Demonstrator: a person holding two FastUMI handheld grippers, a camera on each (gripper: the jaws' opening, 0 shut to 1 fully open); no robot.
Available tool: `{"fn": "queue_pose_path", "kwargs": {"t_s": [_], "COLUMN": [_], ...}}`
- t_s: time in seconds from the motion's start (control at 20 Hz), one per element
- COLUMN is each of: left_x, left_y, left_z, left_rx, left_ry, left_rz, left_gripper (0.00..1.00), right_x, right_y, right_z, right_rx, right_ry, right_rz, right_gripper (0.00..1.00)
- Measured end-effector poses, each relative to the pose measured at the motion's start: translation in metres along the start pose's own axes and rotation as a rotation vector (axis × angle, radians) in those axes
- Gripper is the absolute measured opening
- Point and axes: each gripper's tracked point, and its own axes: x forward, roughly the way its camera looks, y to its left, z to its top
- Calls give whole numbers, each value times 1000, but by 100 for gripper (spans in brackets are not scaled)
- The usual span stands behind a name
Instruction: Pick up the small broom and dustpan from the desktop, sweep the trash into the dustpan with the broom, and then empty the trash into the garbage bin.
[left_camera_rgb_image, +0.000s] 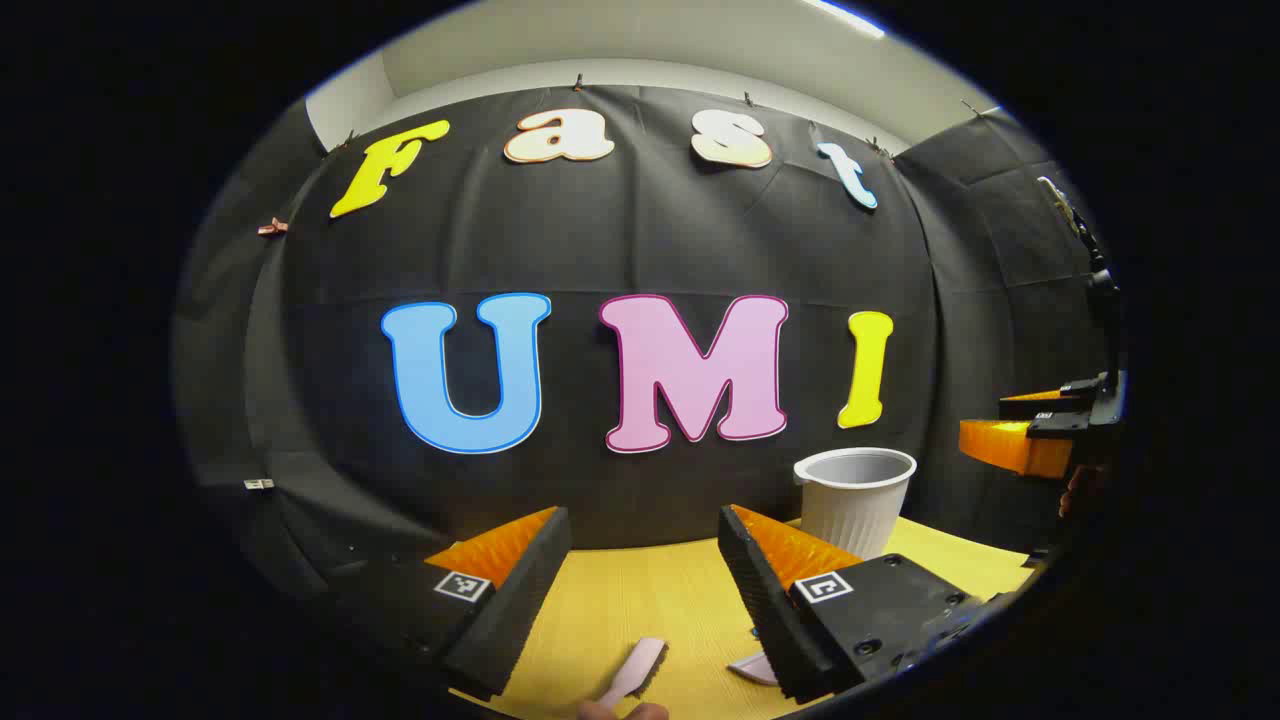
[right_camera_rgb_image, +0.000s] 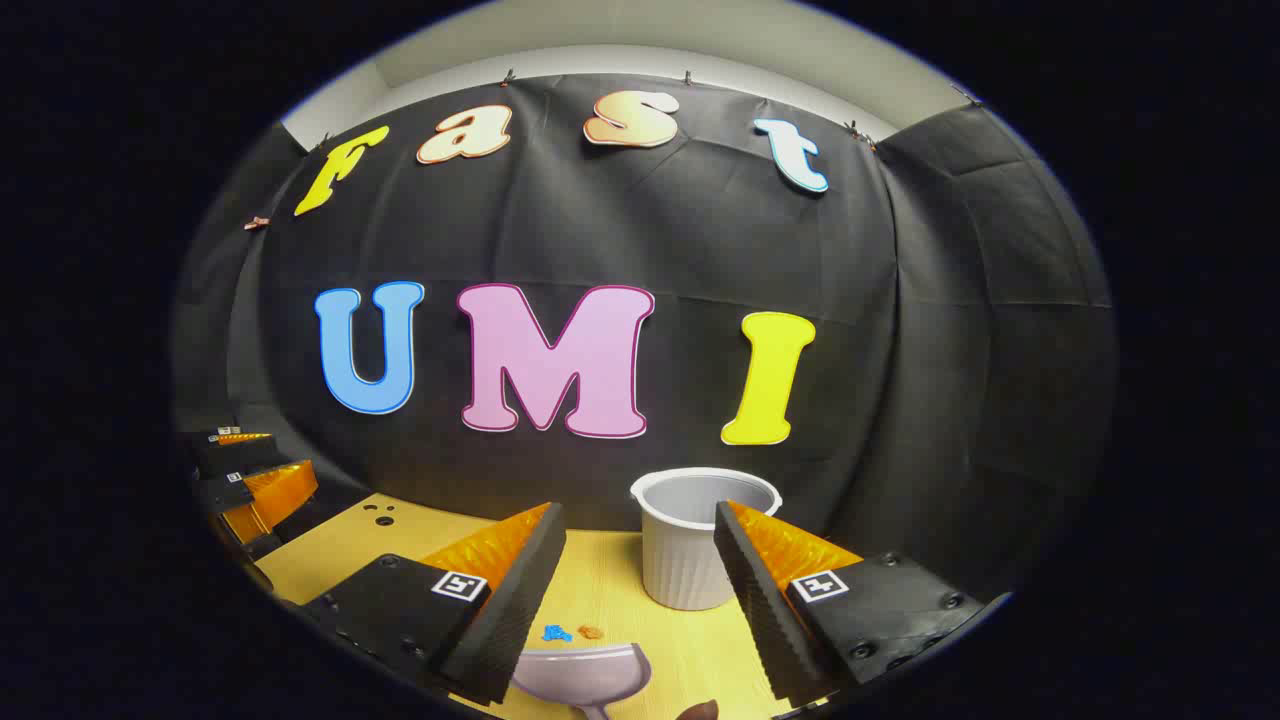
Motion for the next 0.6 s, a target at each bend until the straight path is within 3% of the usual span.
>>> {"fn": "queue_pose_path", "kwargs": {"t_s": [0.6], "left_x": [-1], "left_y": [-6], "left_z": [-1], "left_rx": [19], "left_ry": [7], "left_rz": [-14], "left_gripper": [95], "right_x": [1], "right_y": [3], "right_z": [5], "right_rx": [-45], "right_ry": [-12], "right_rz": [35], "right_gripper": [94]}}
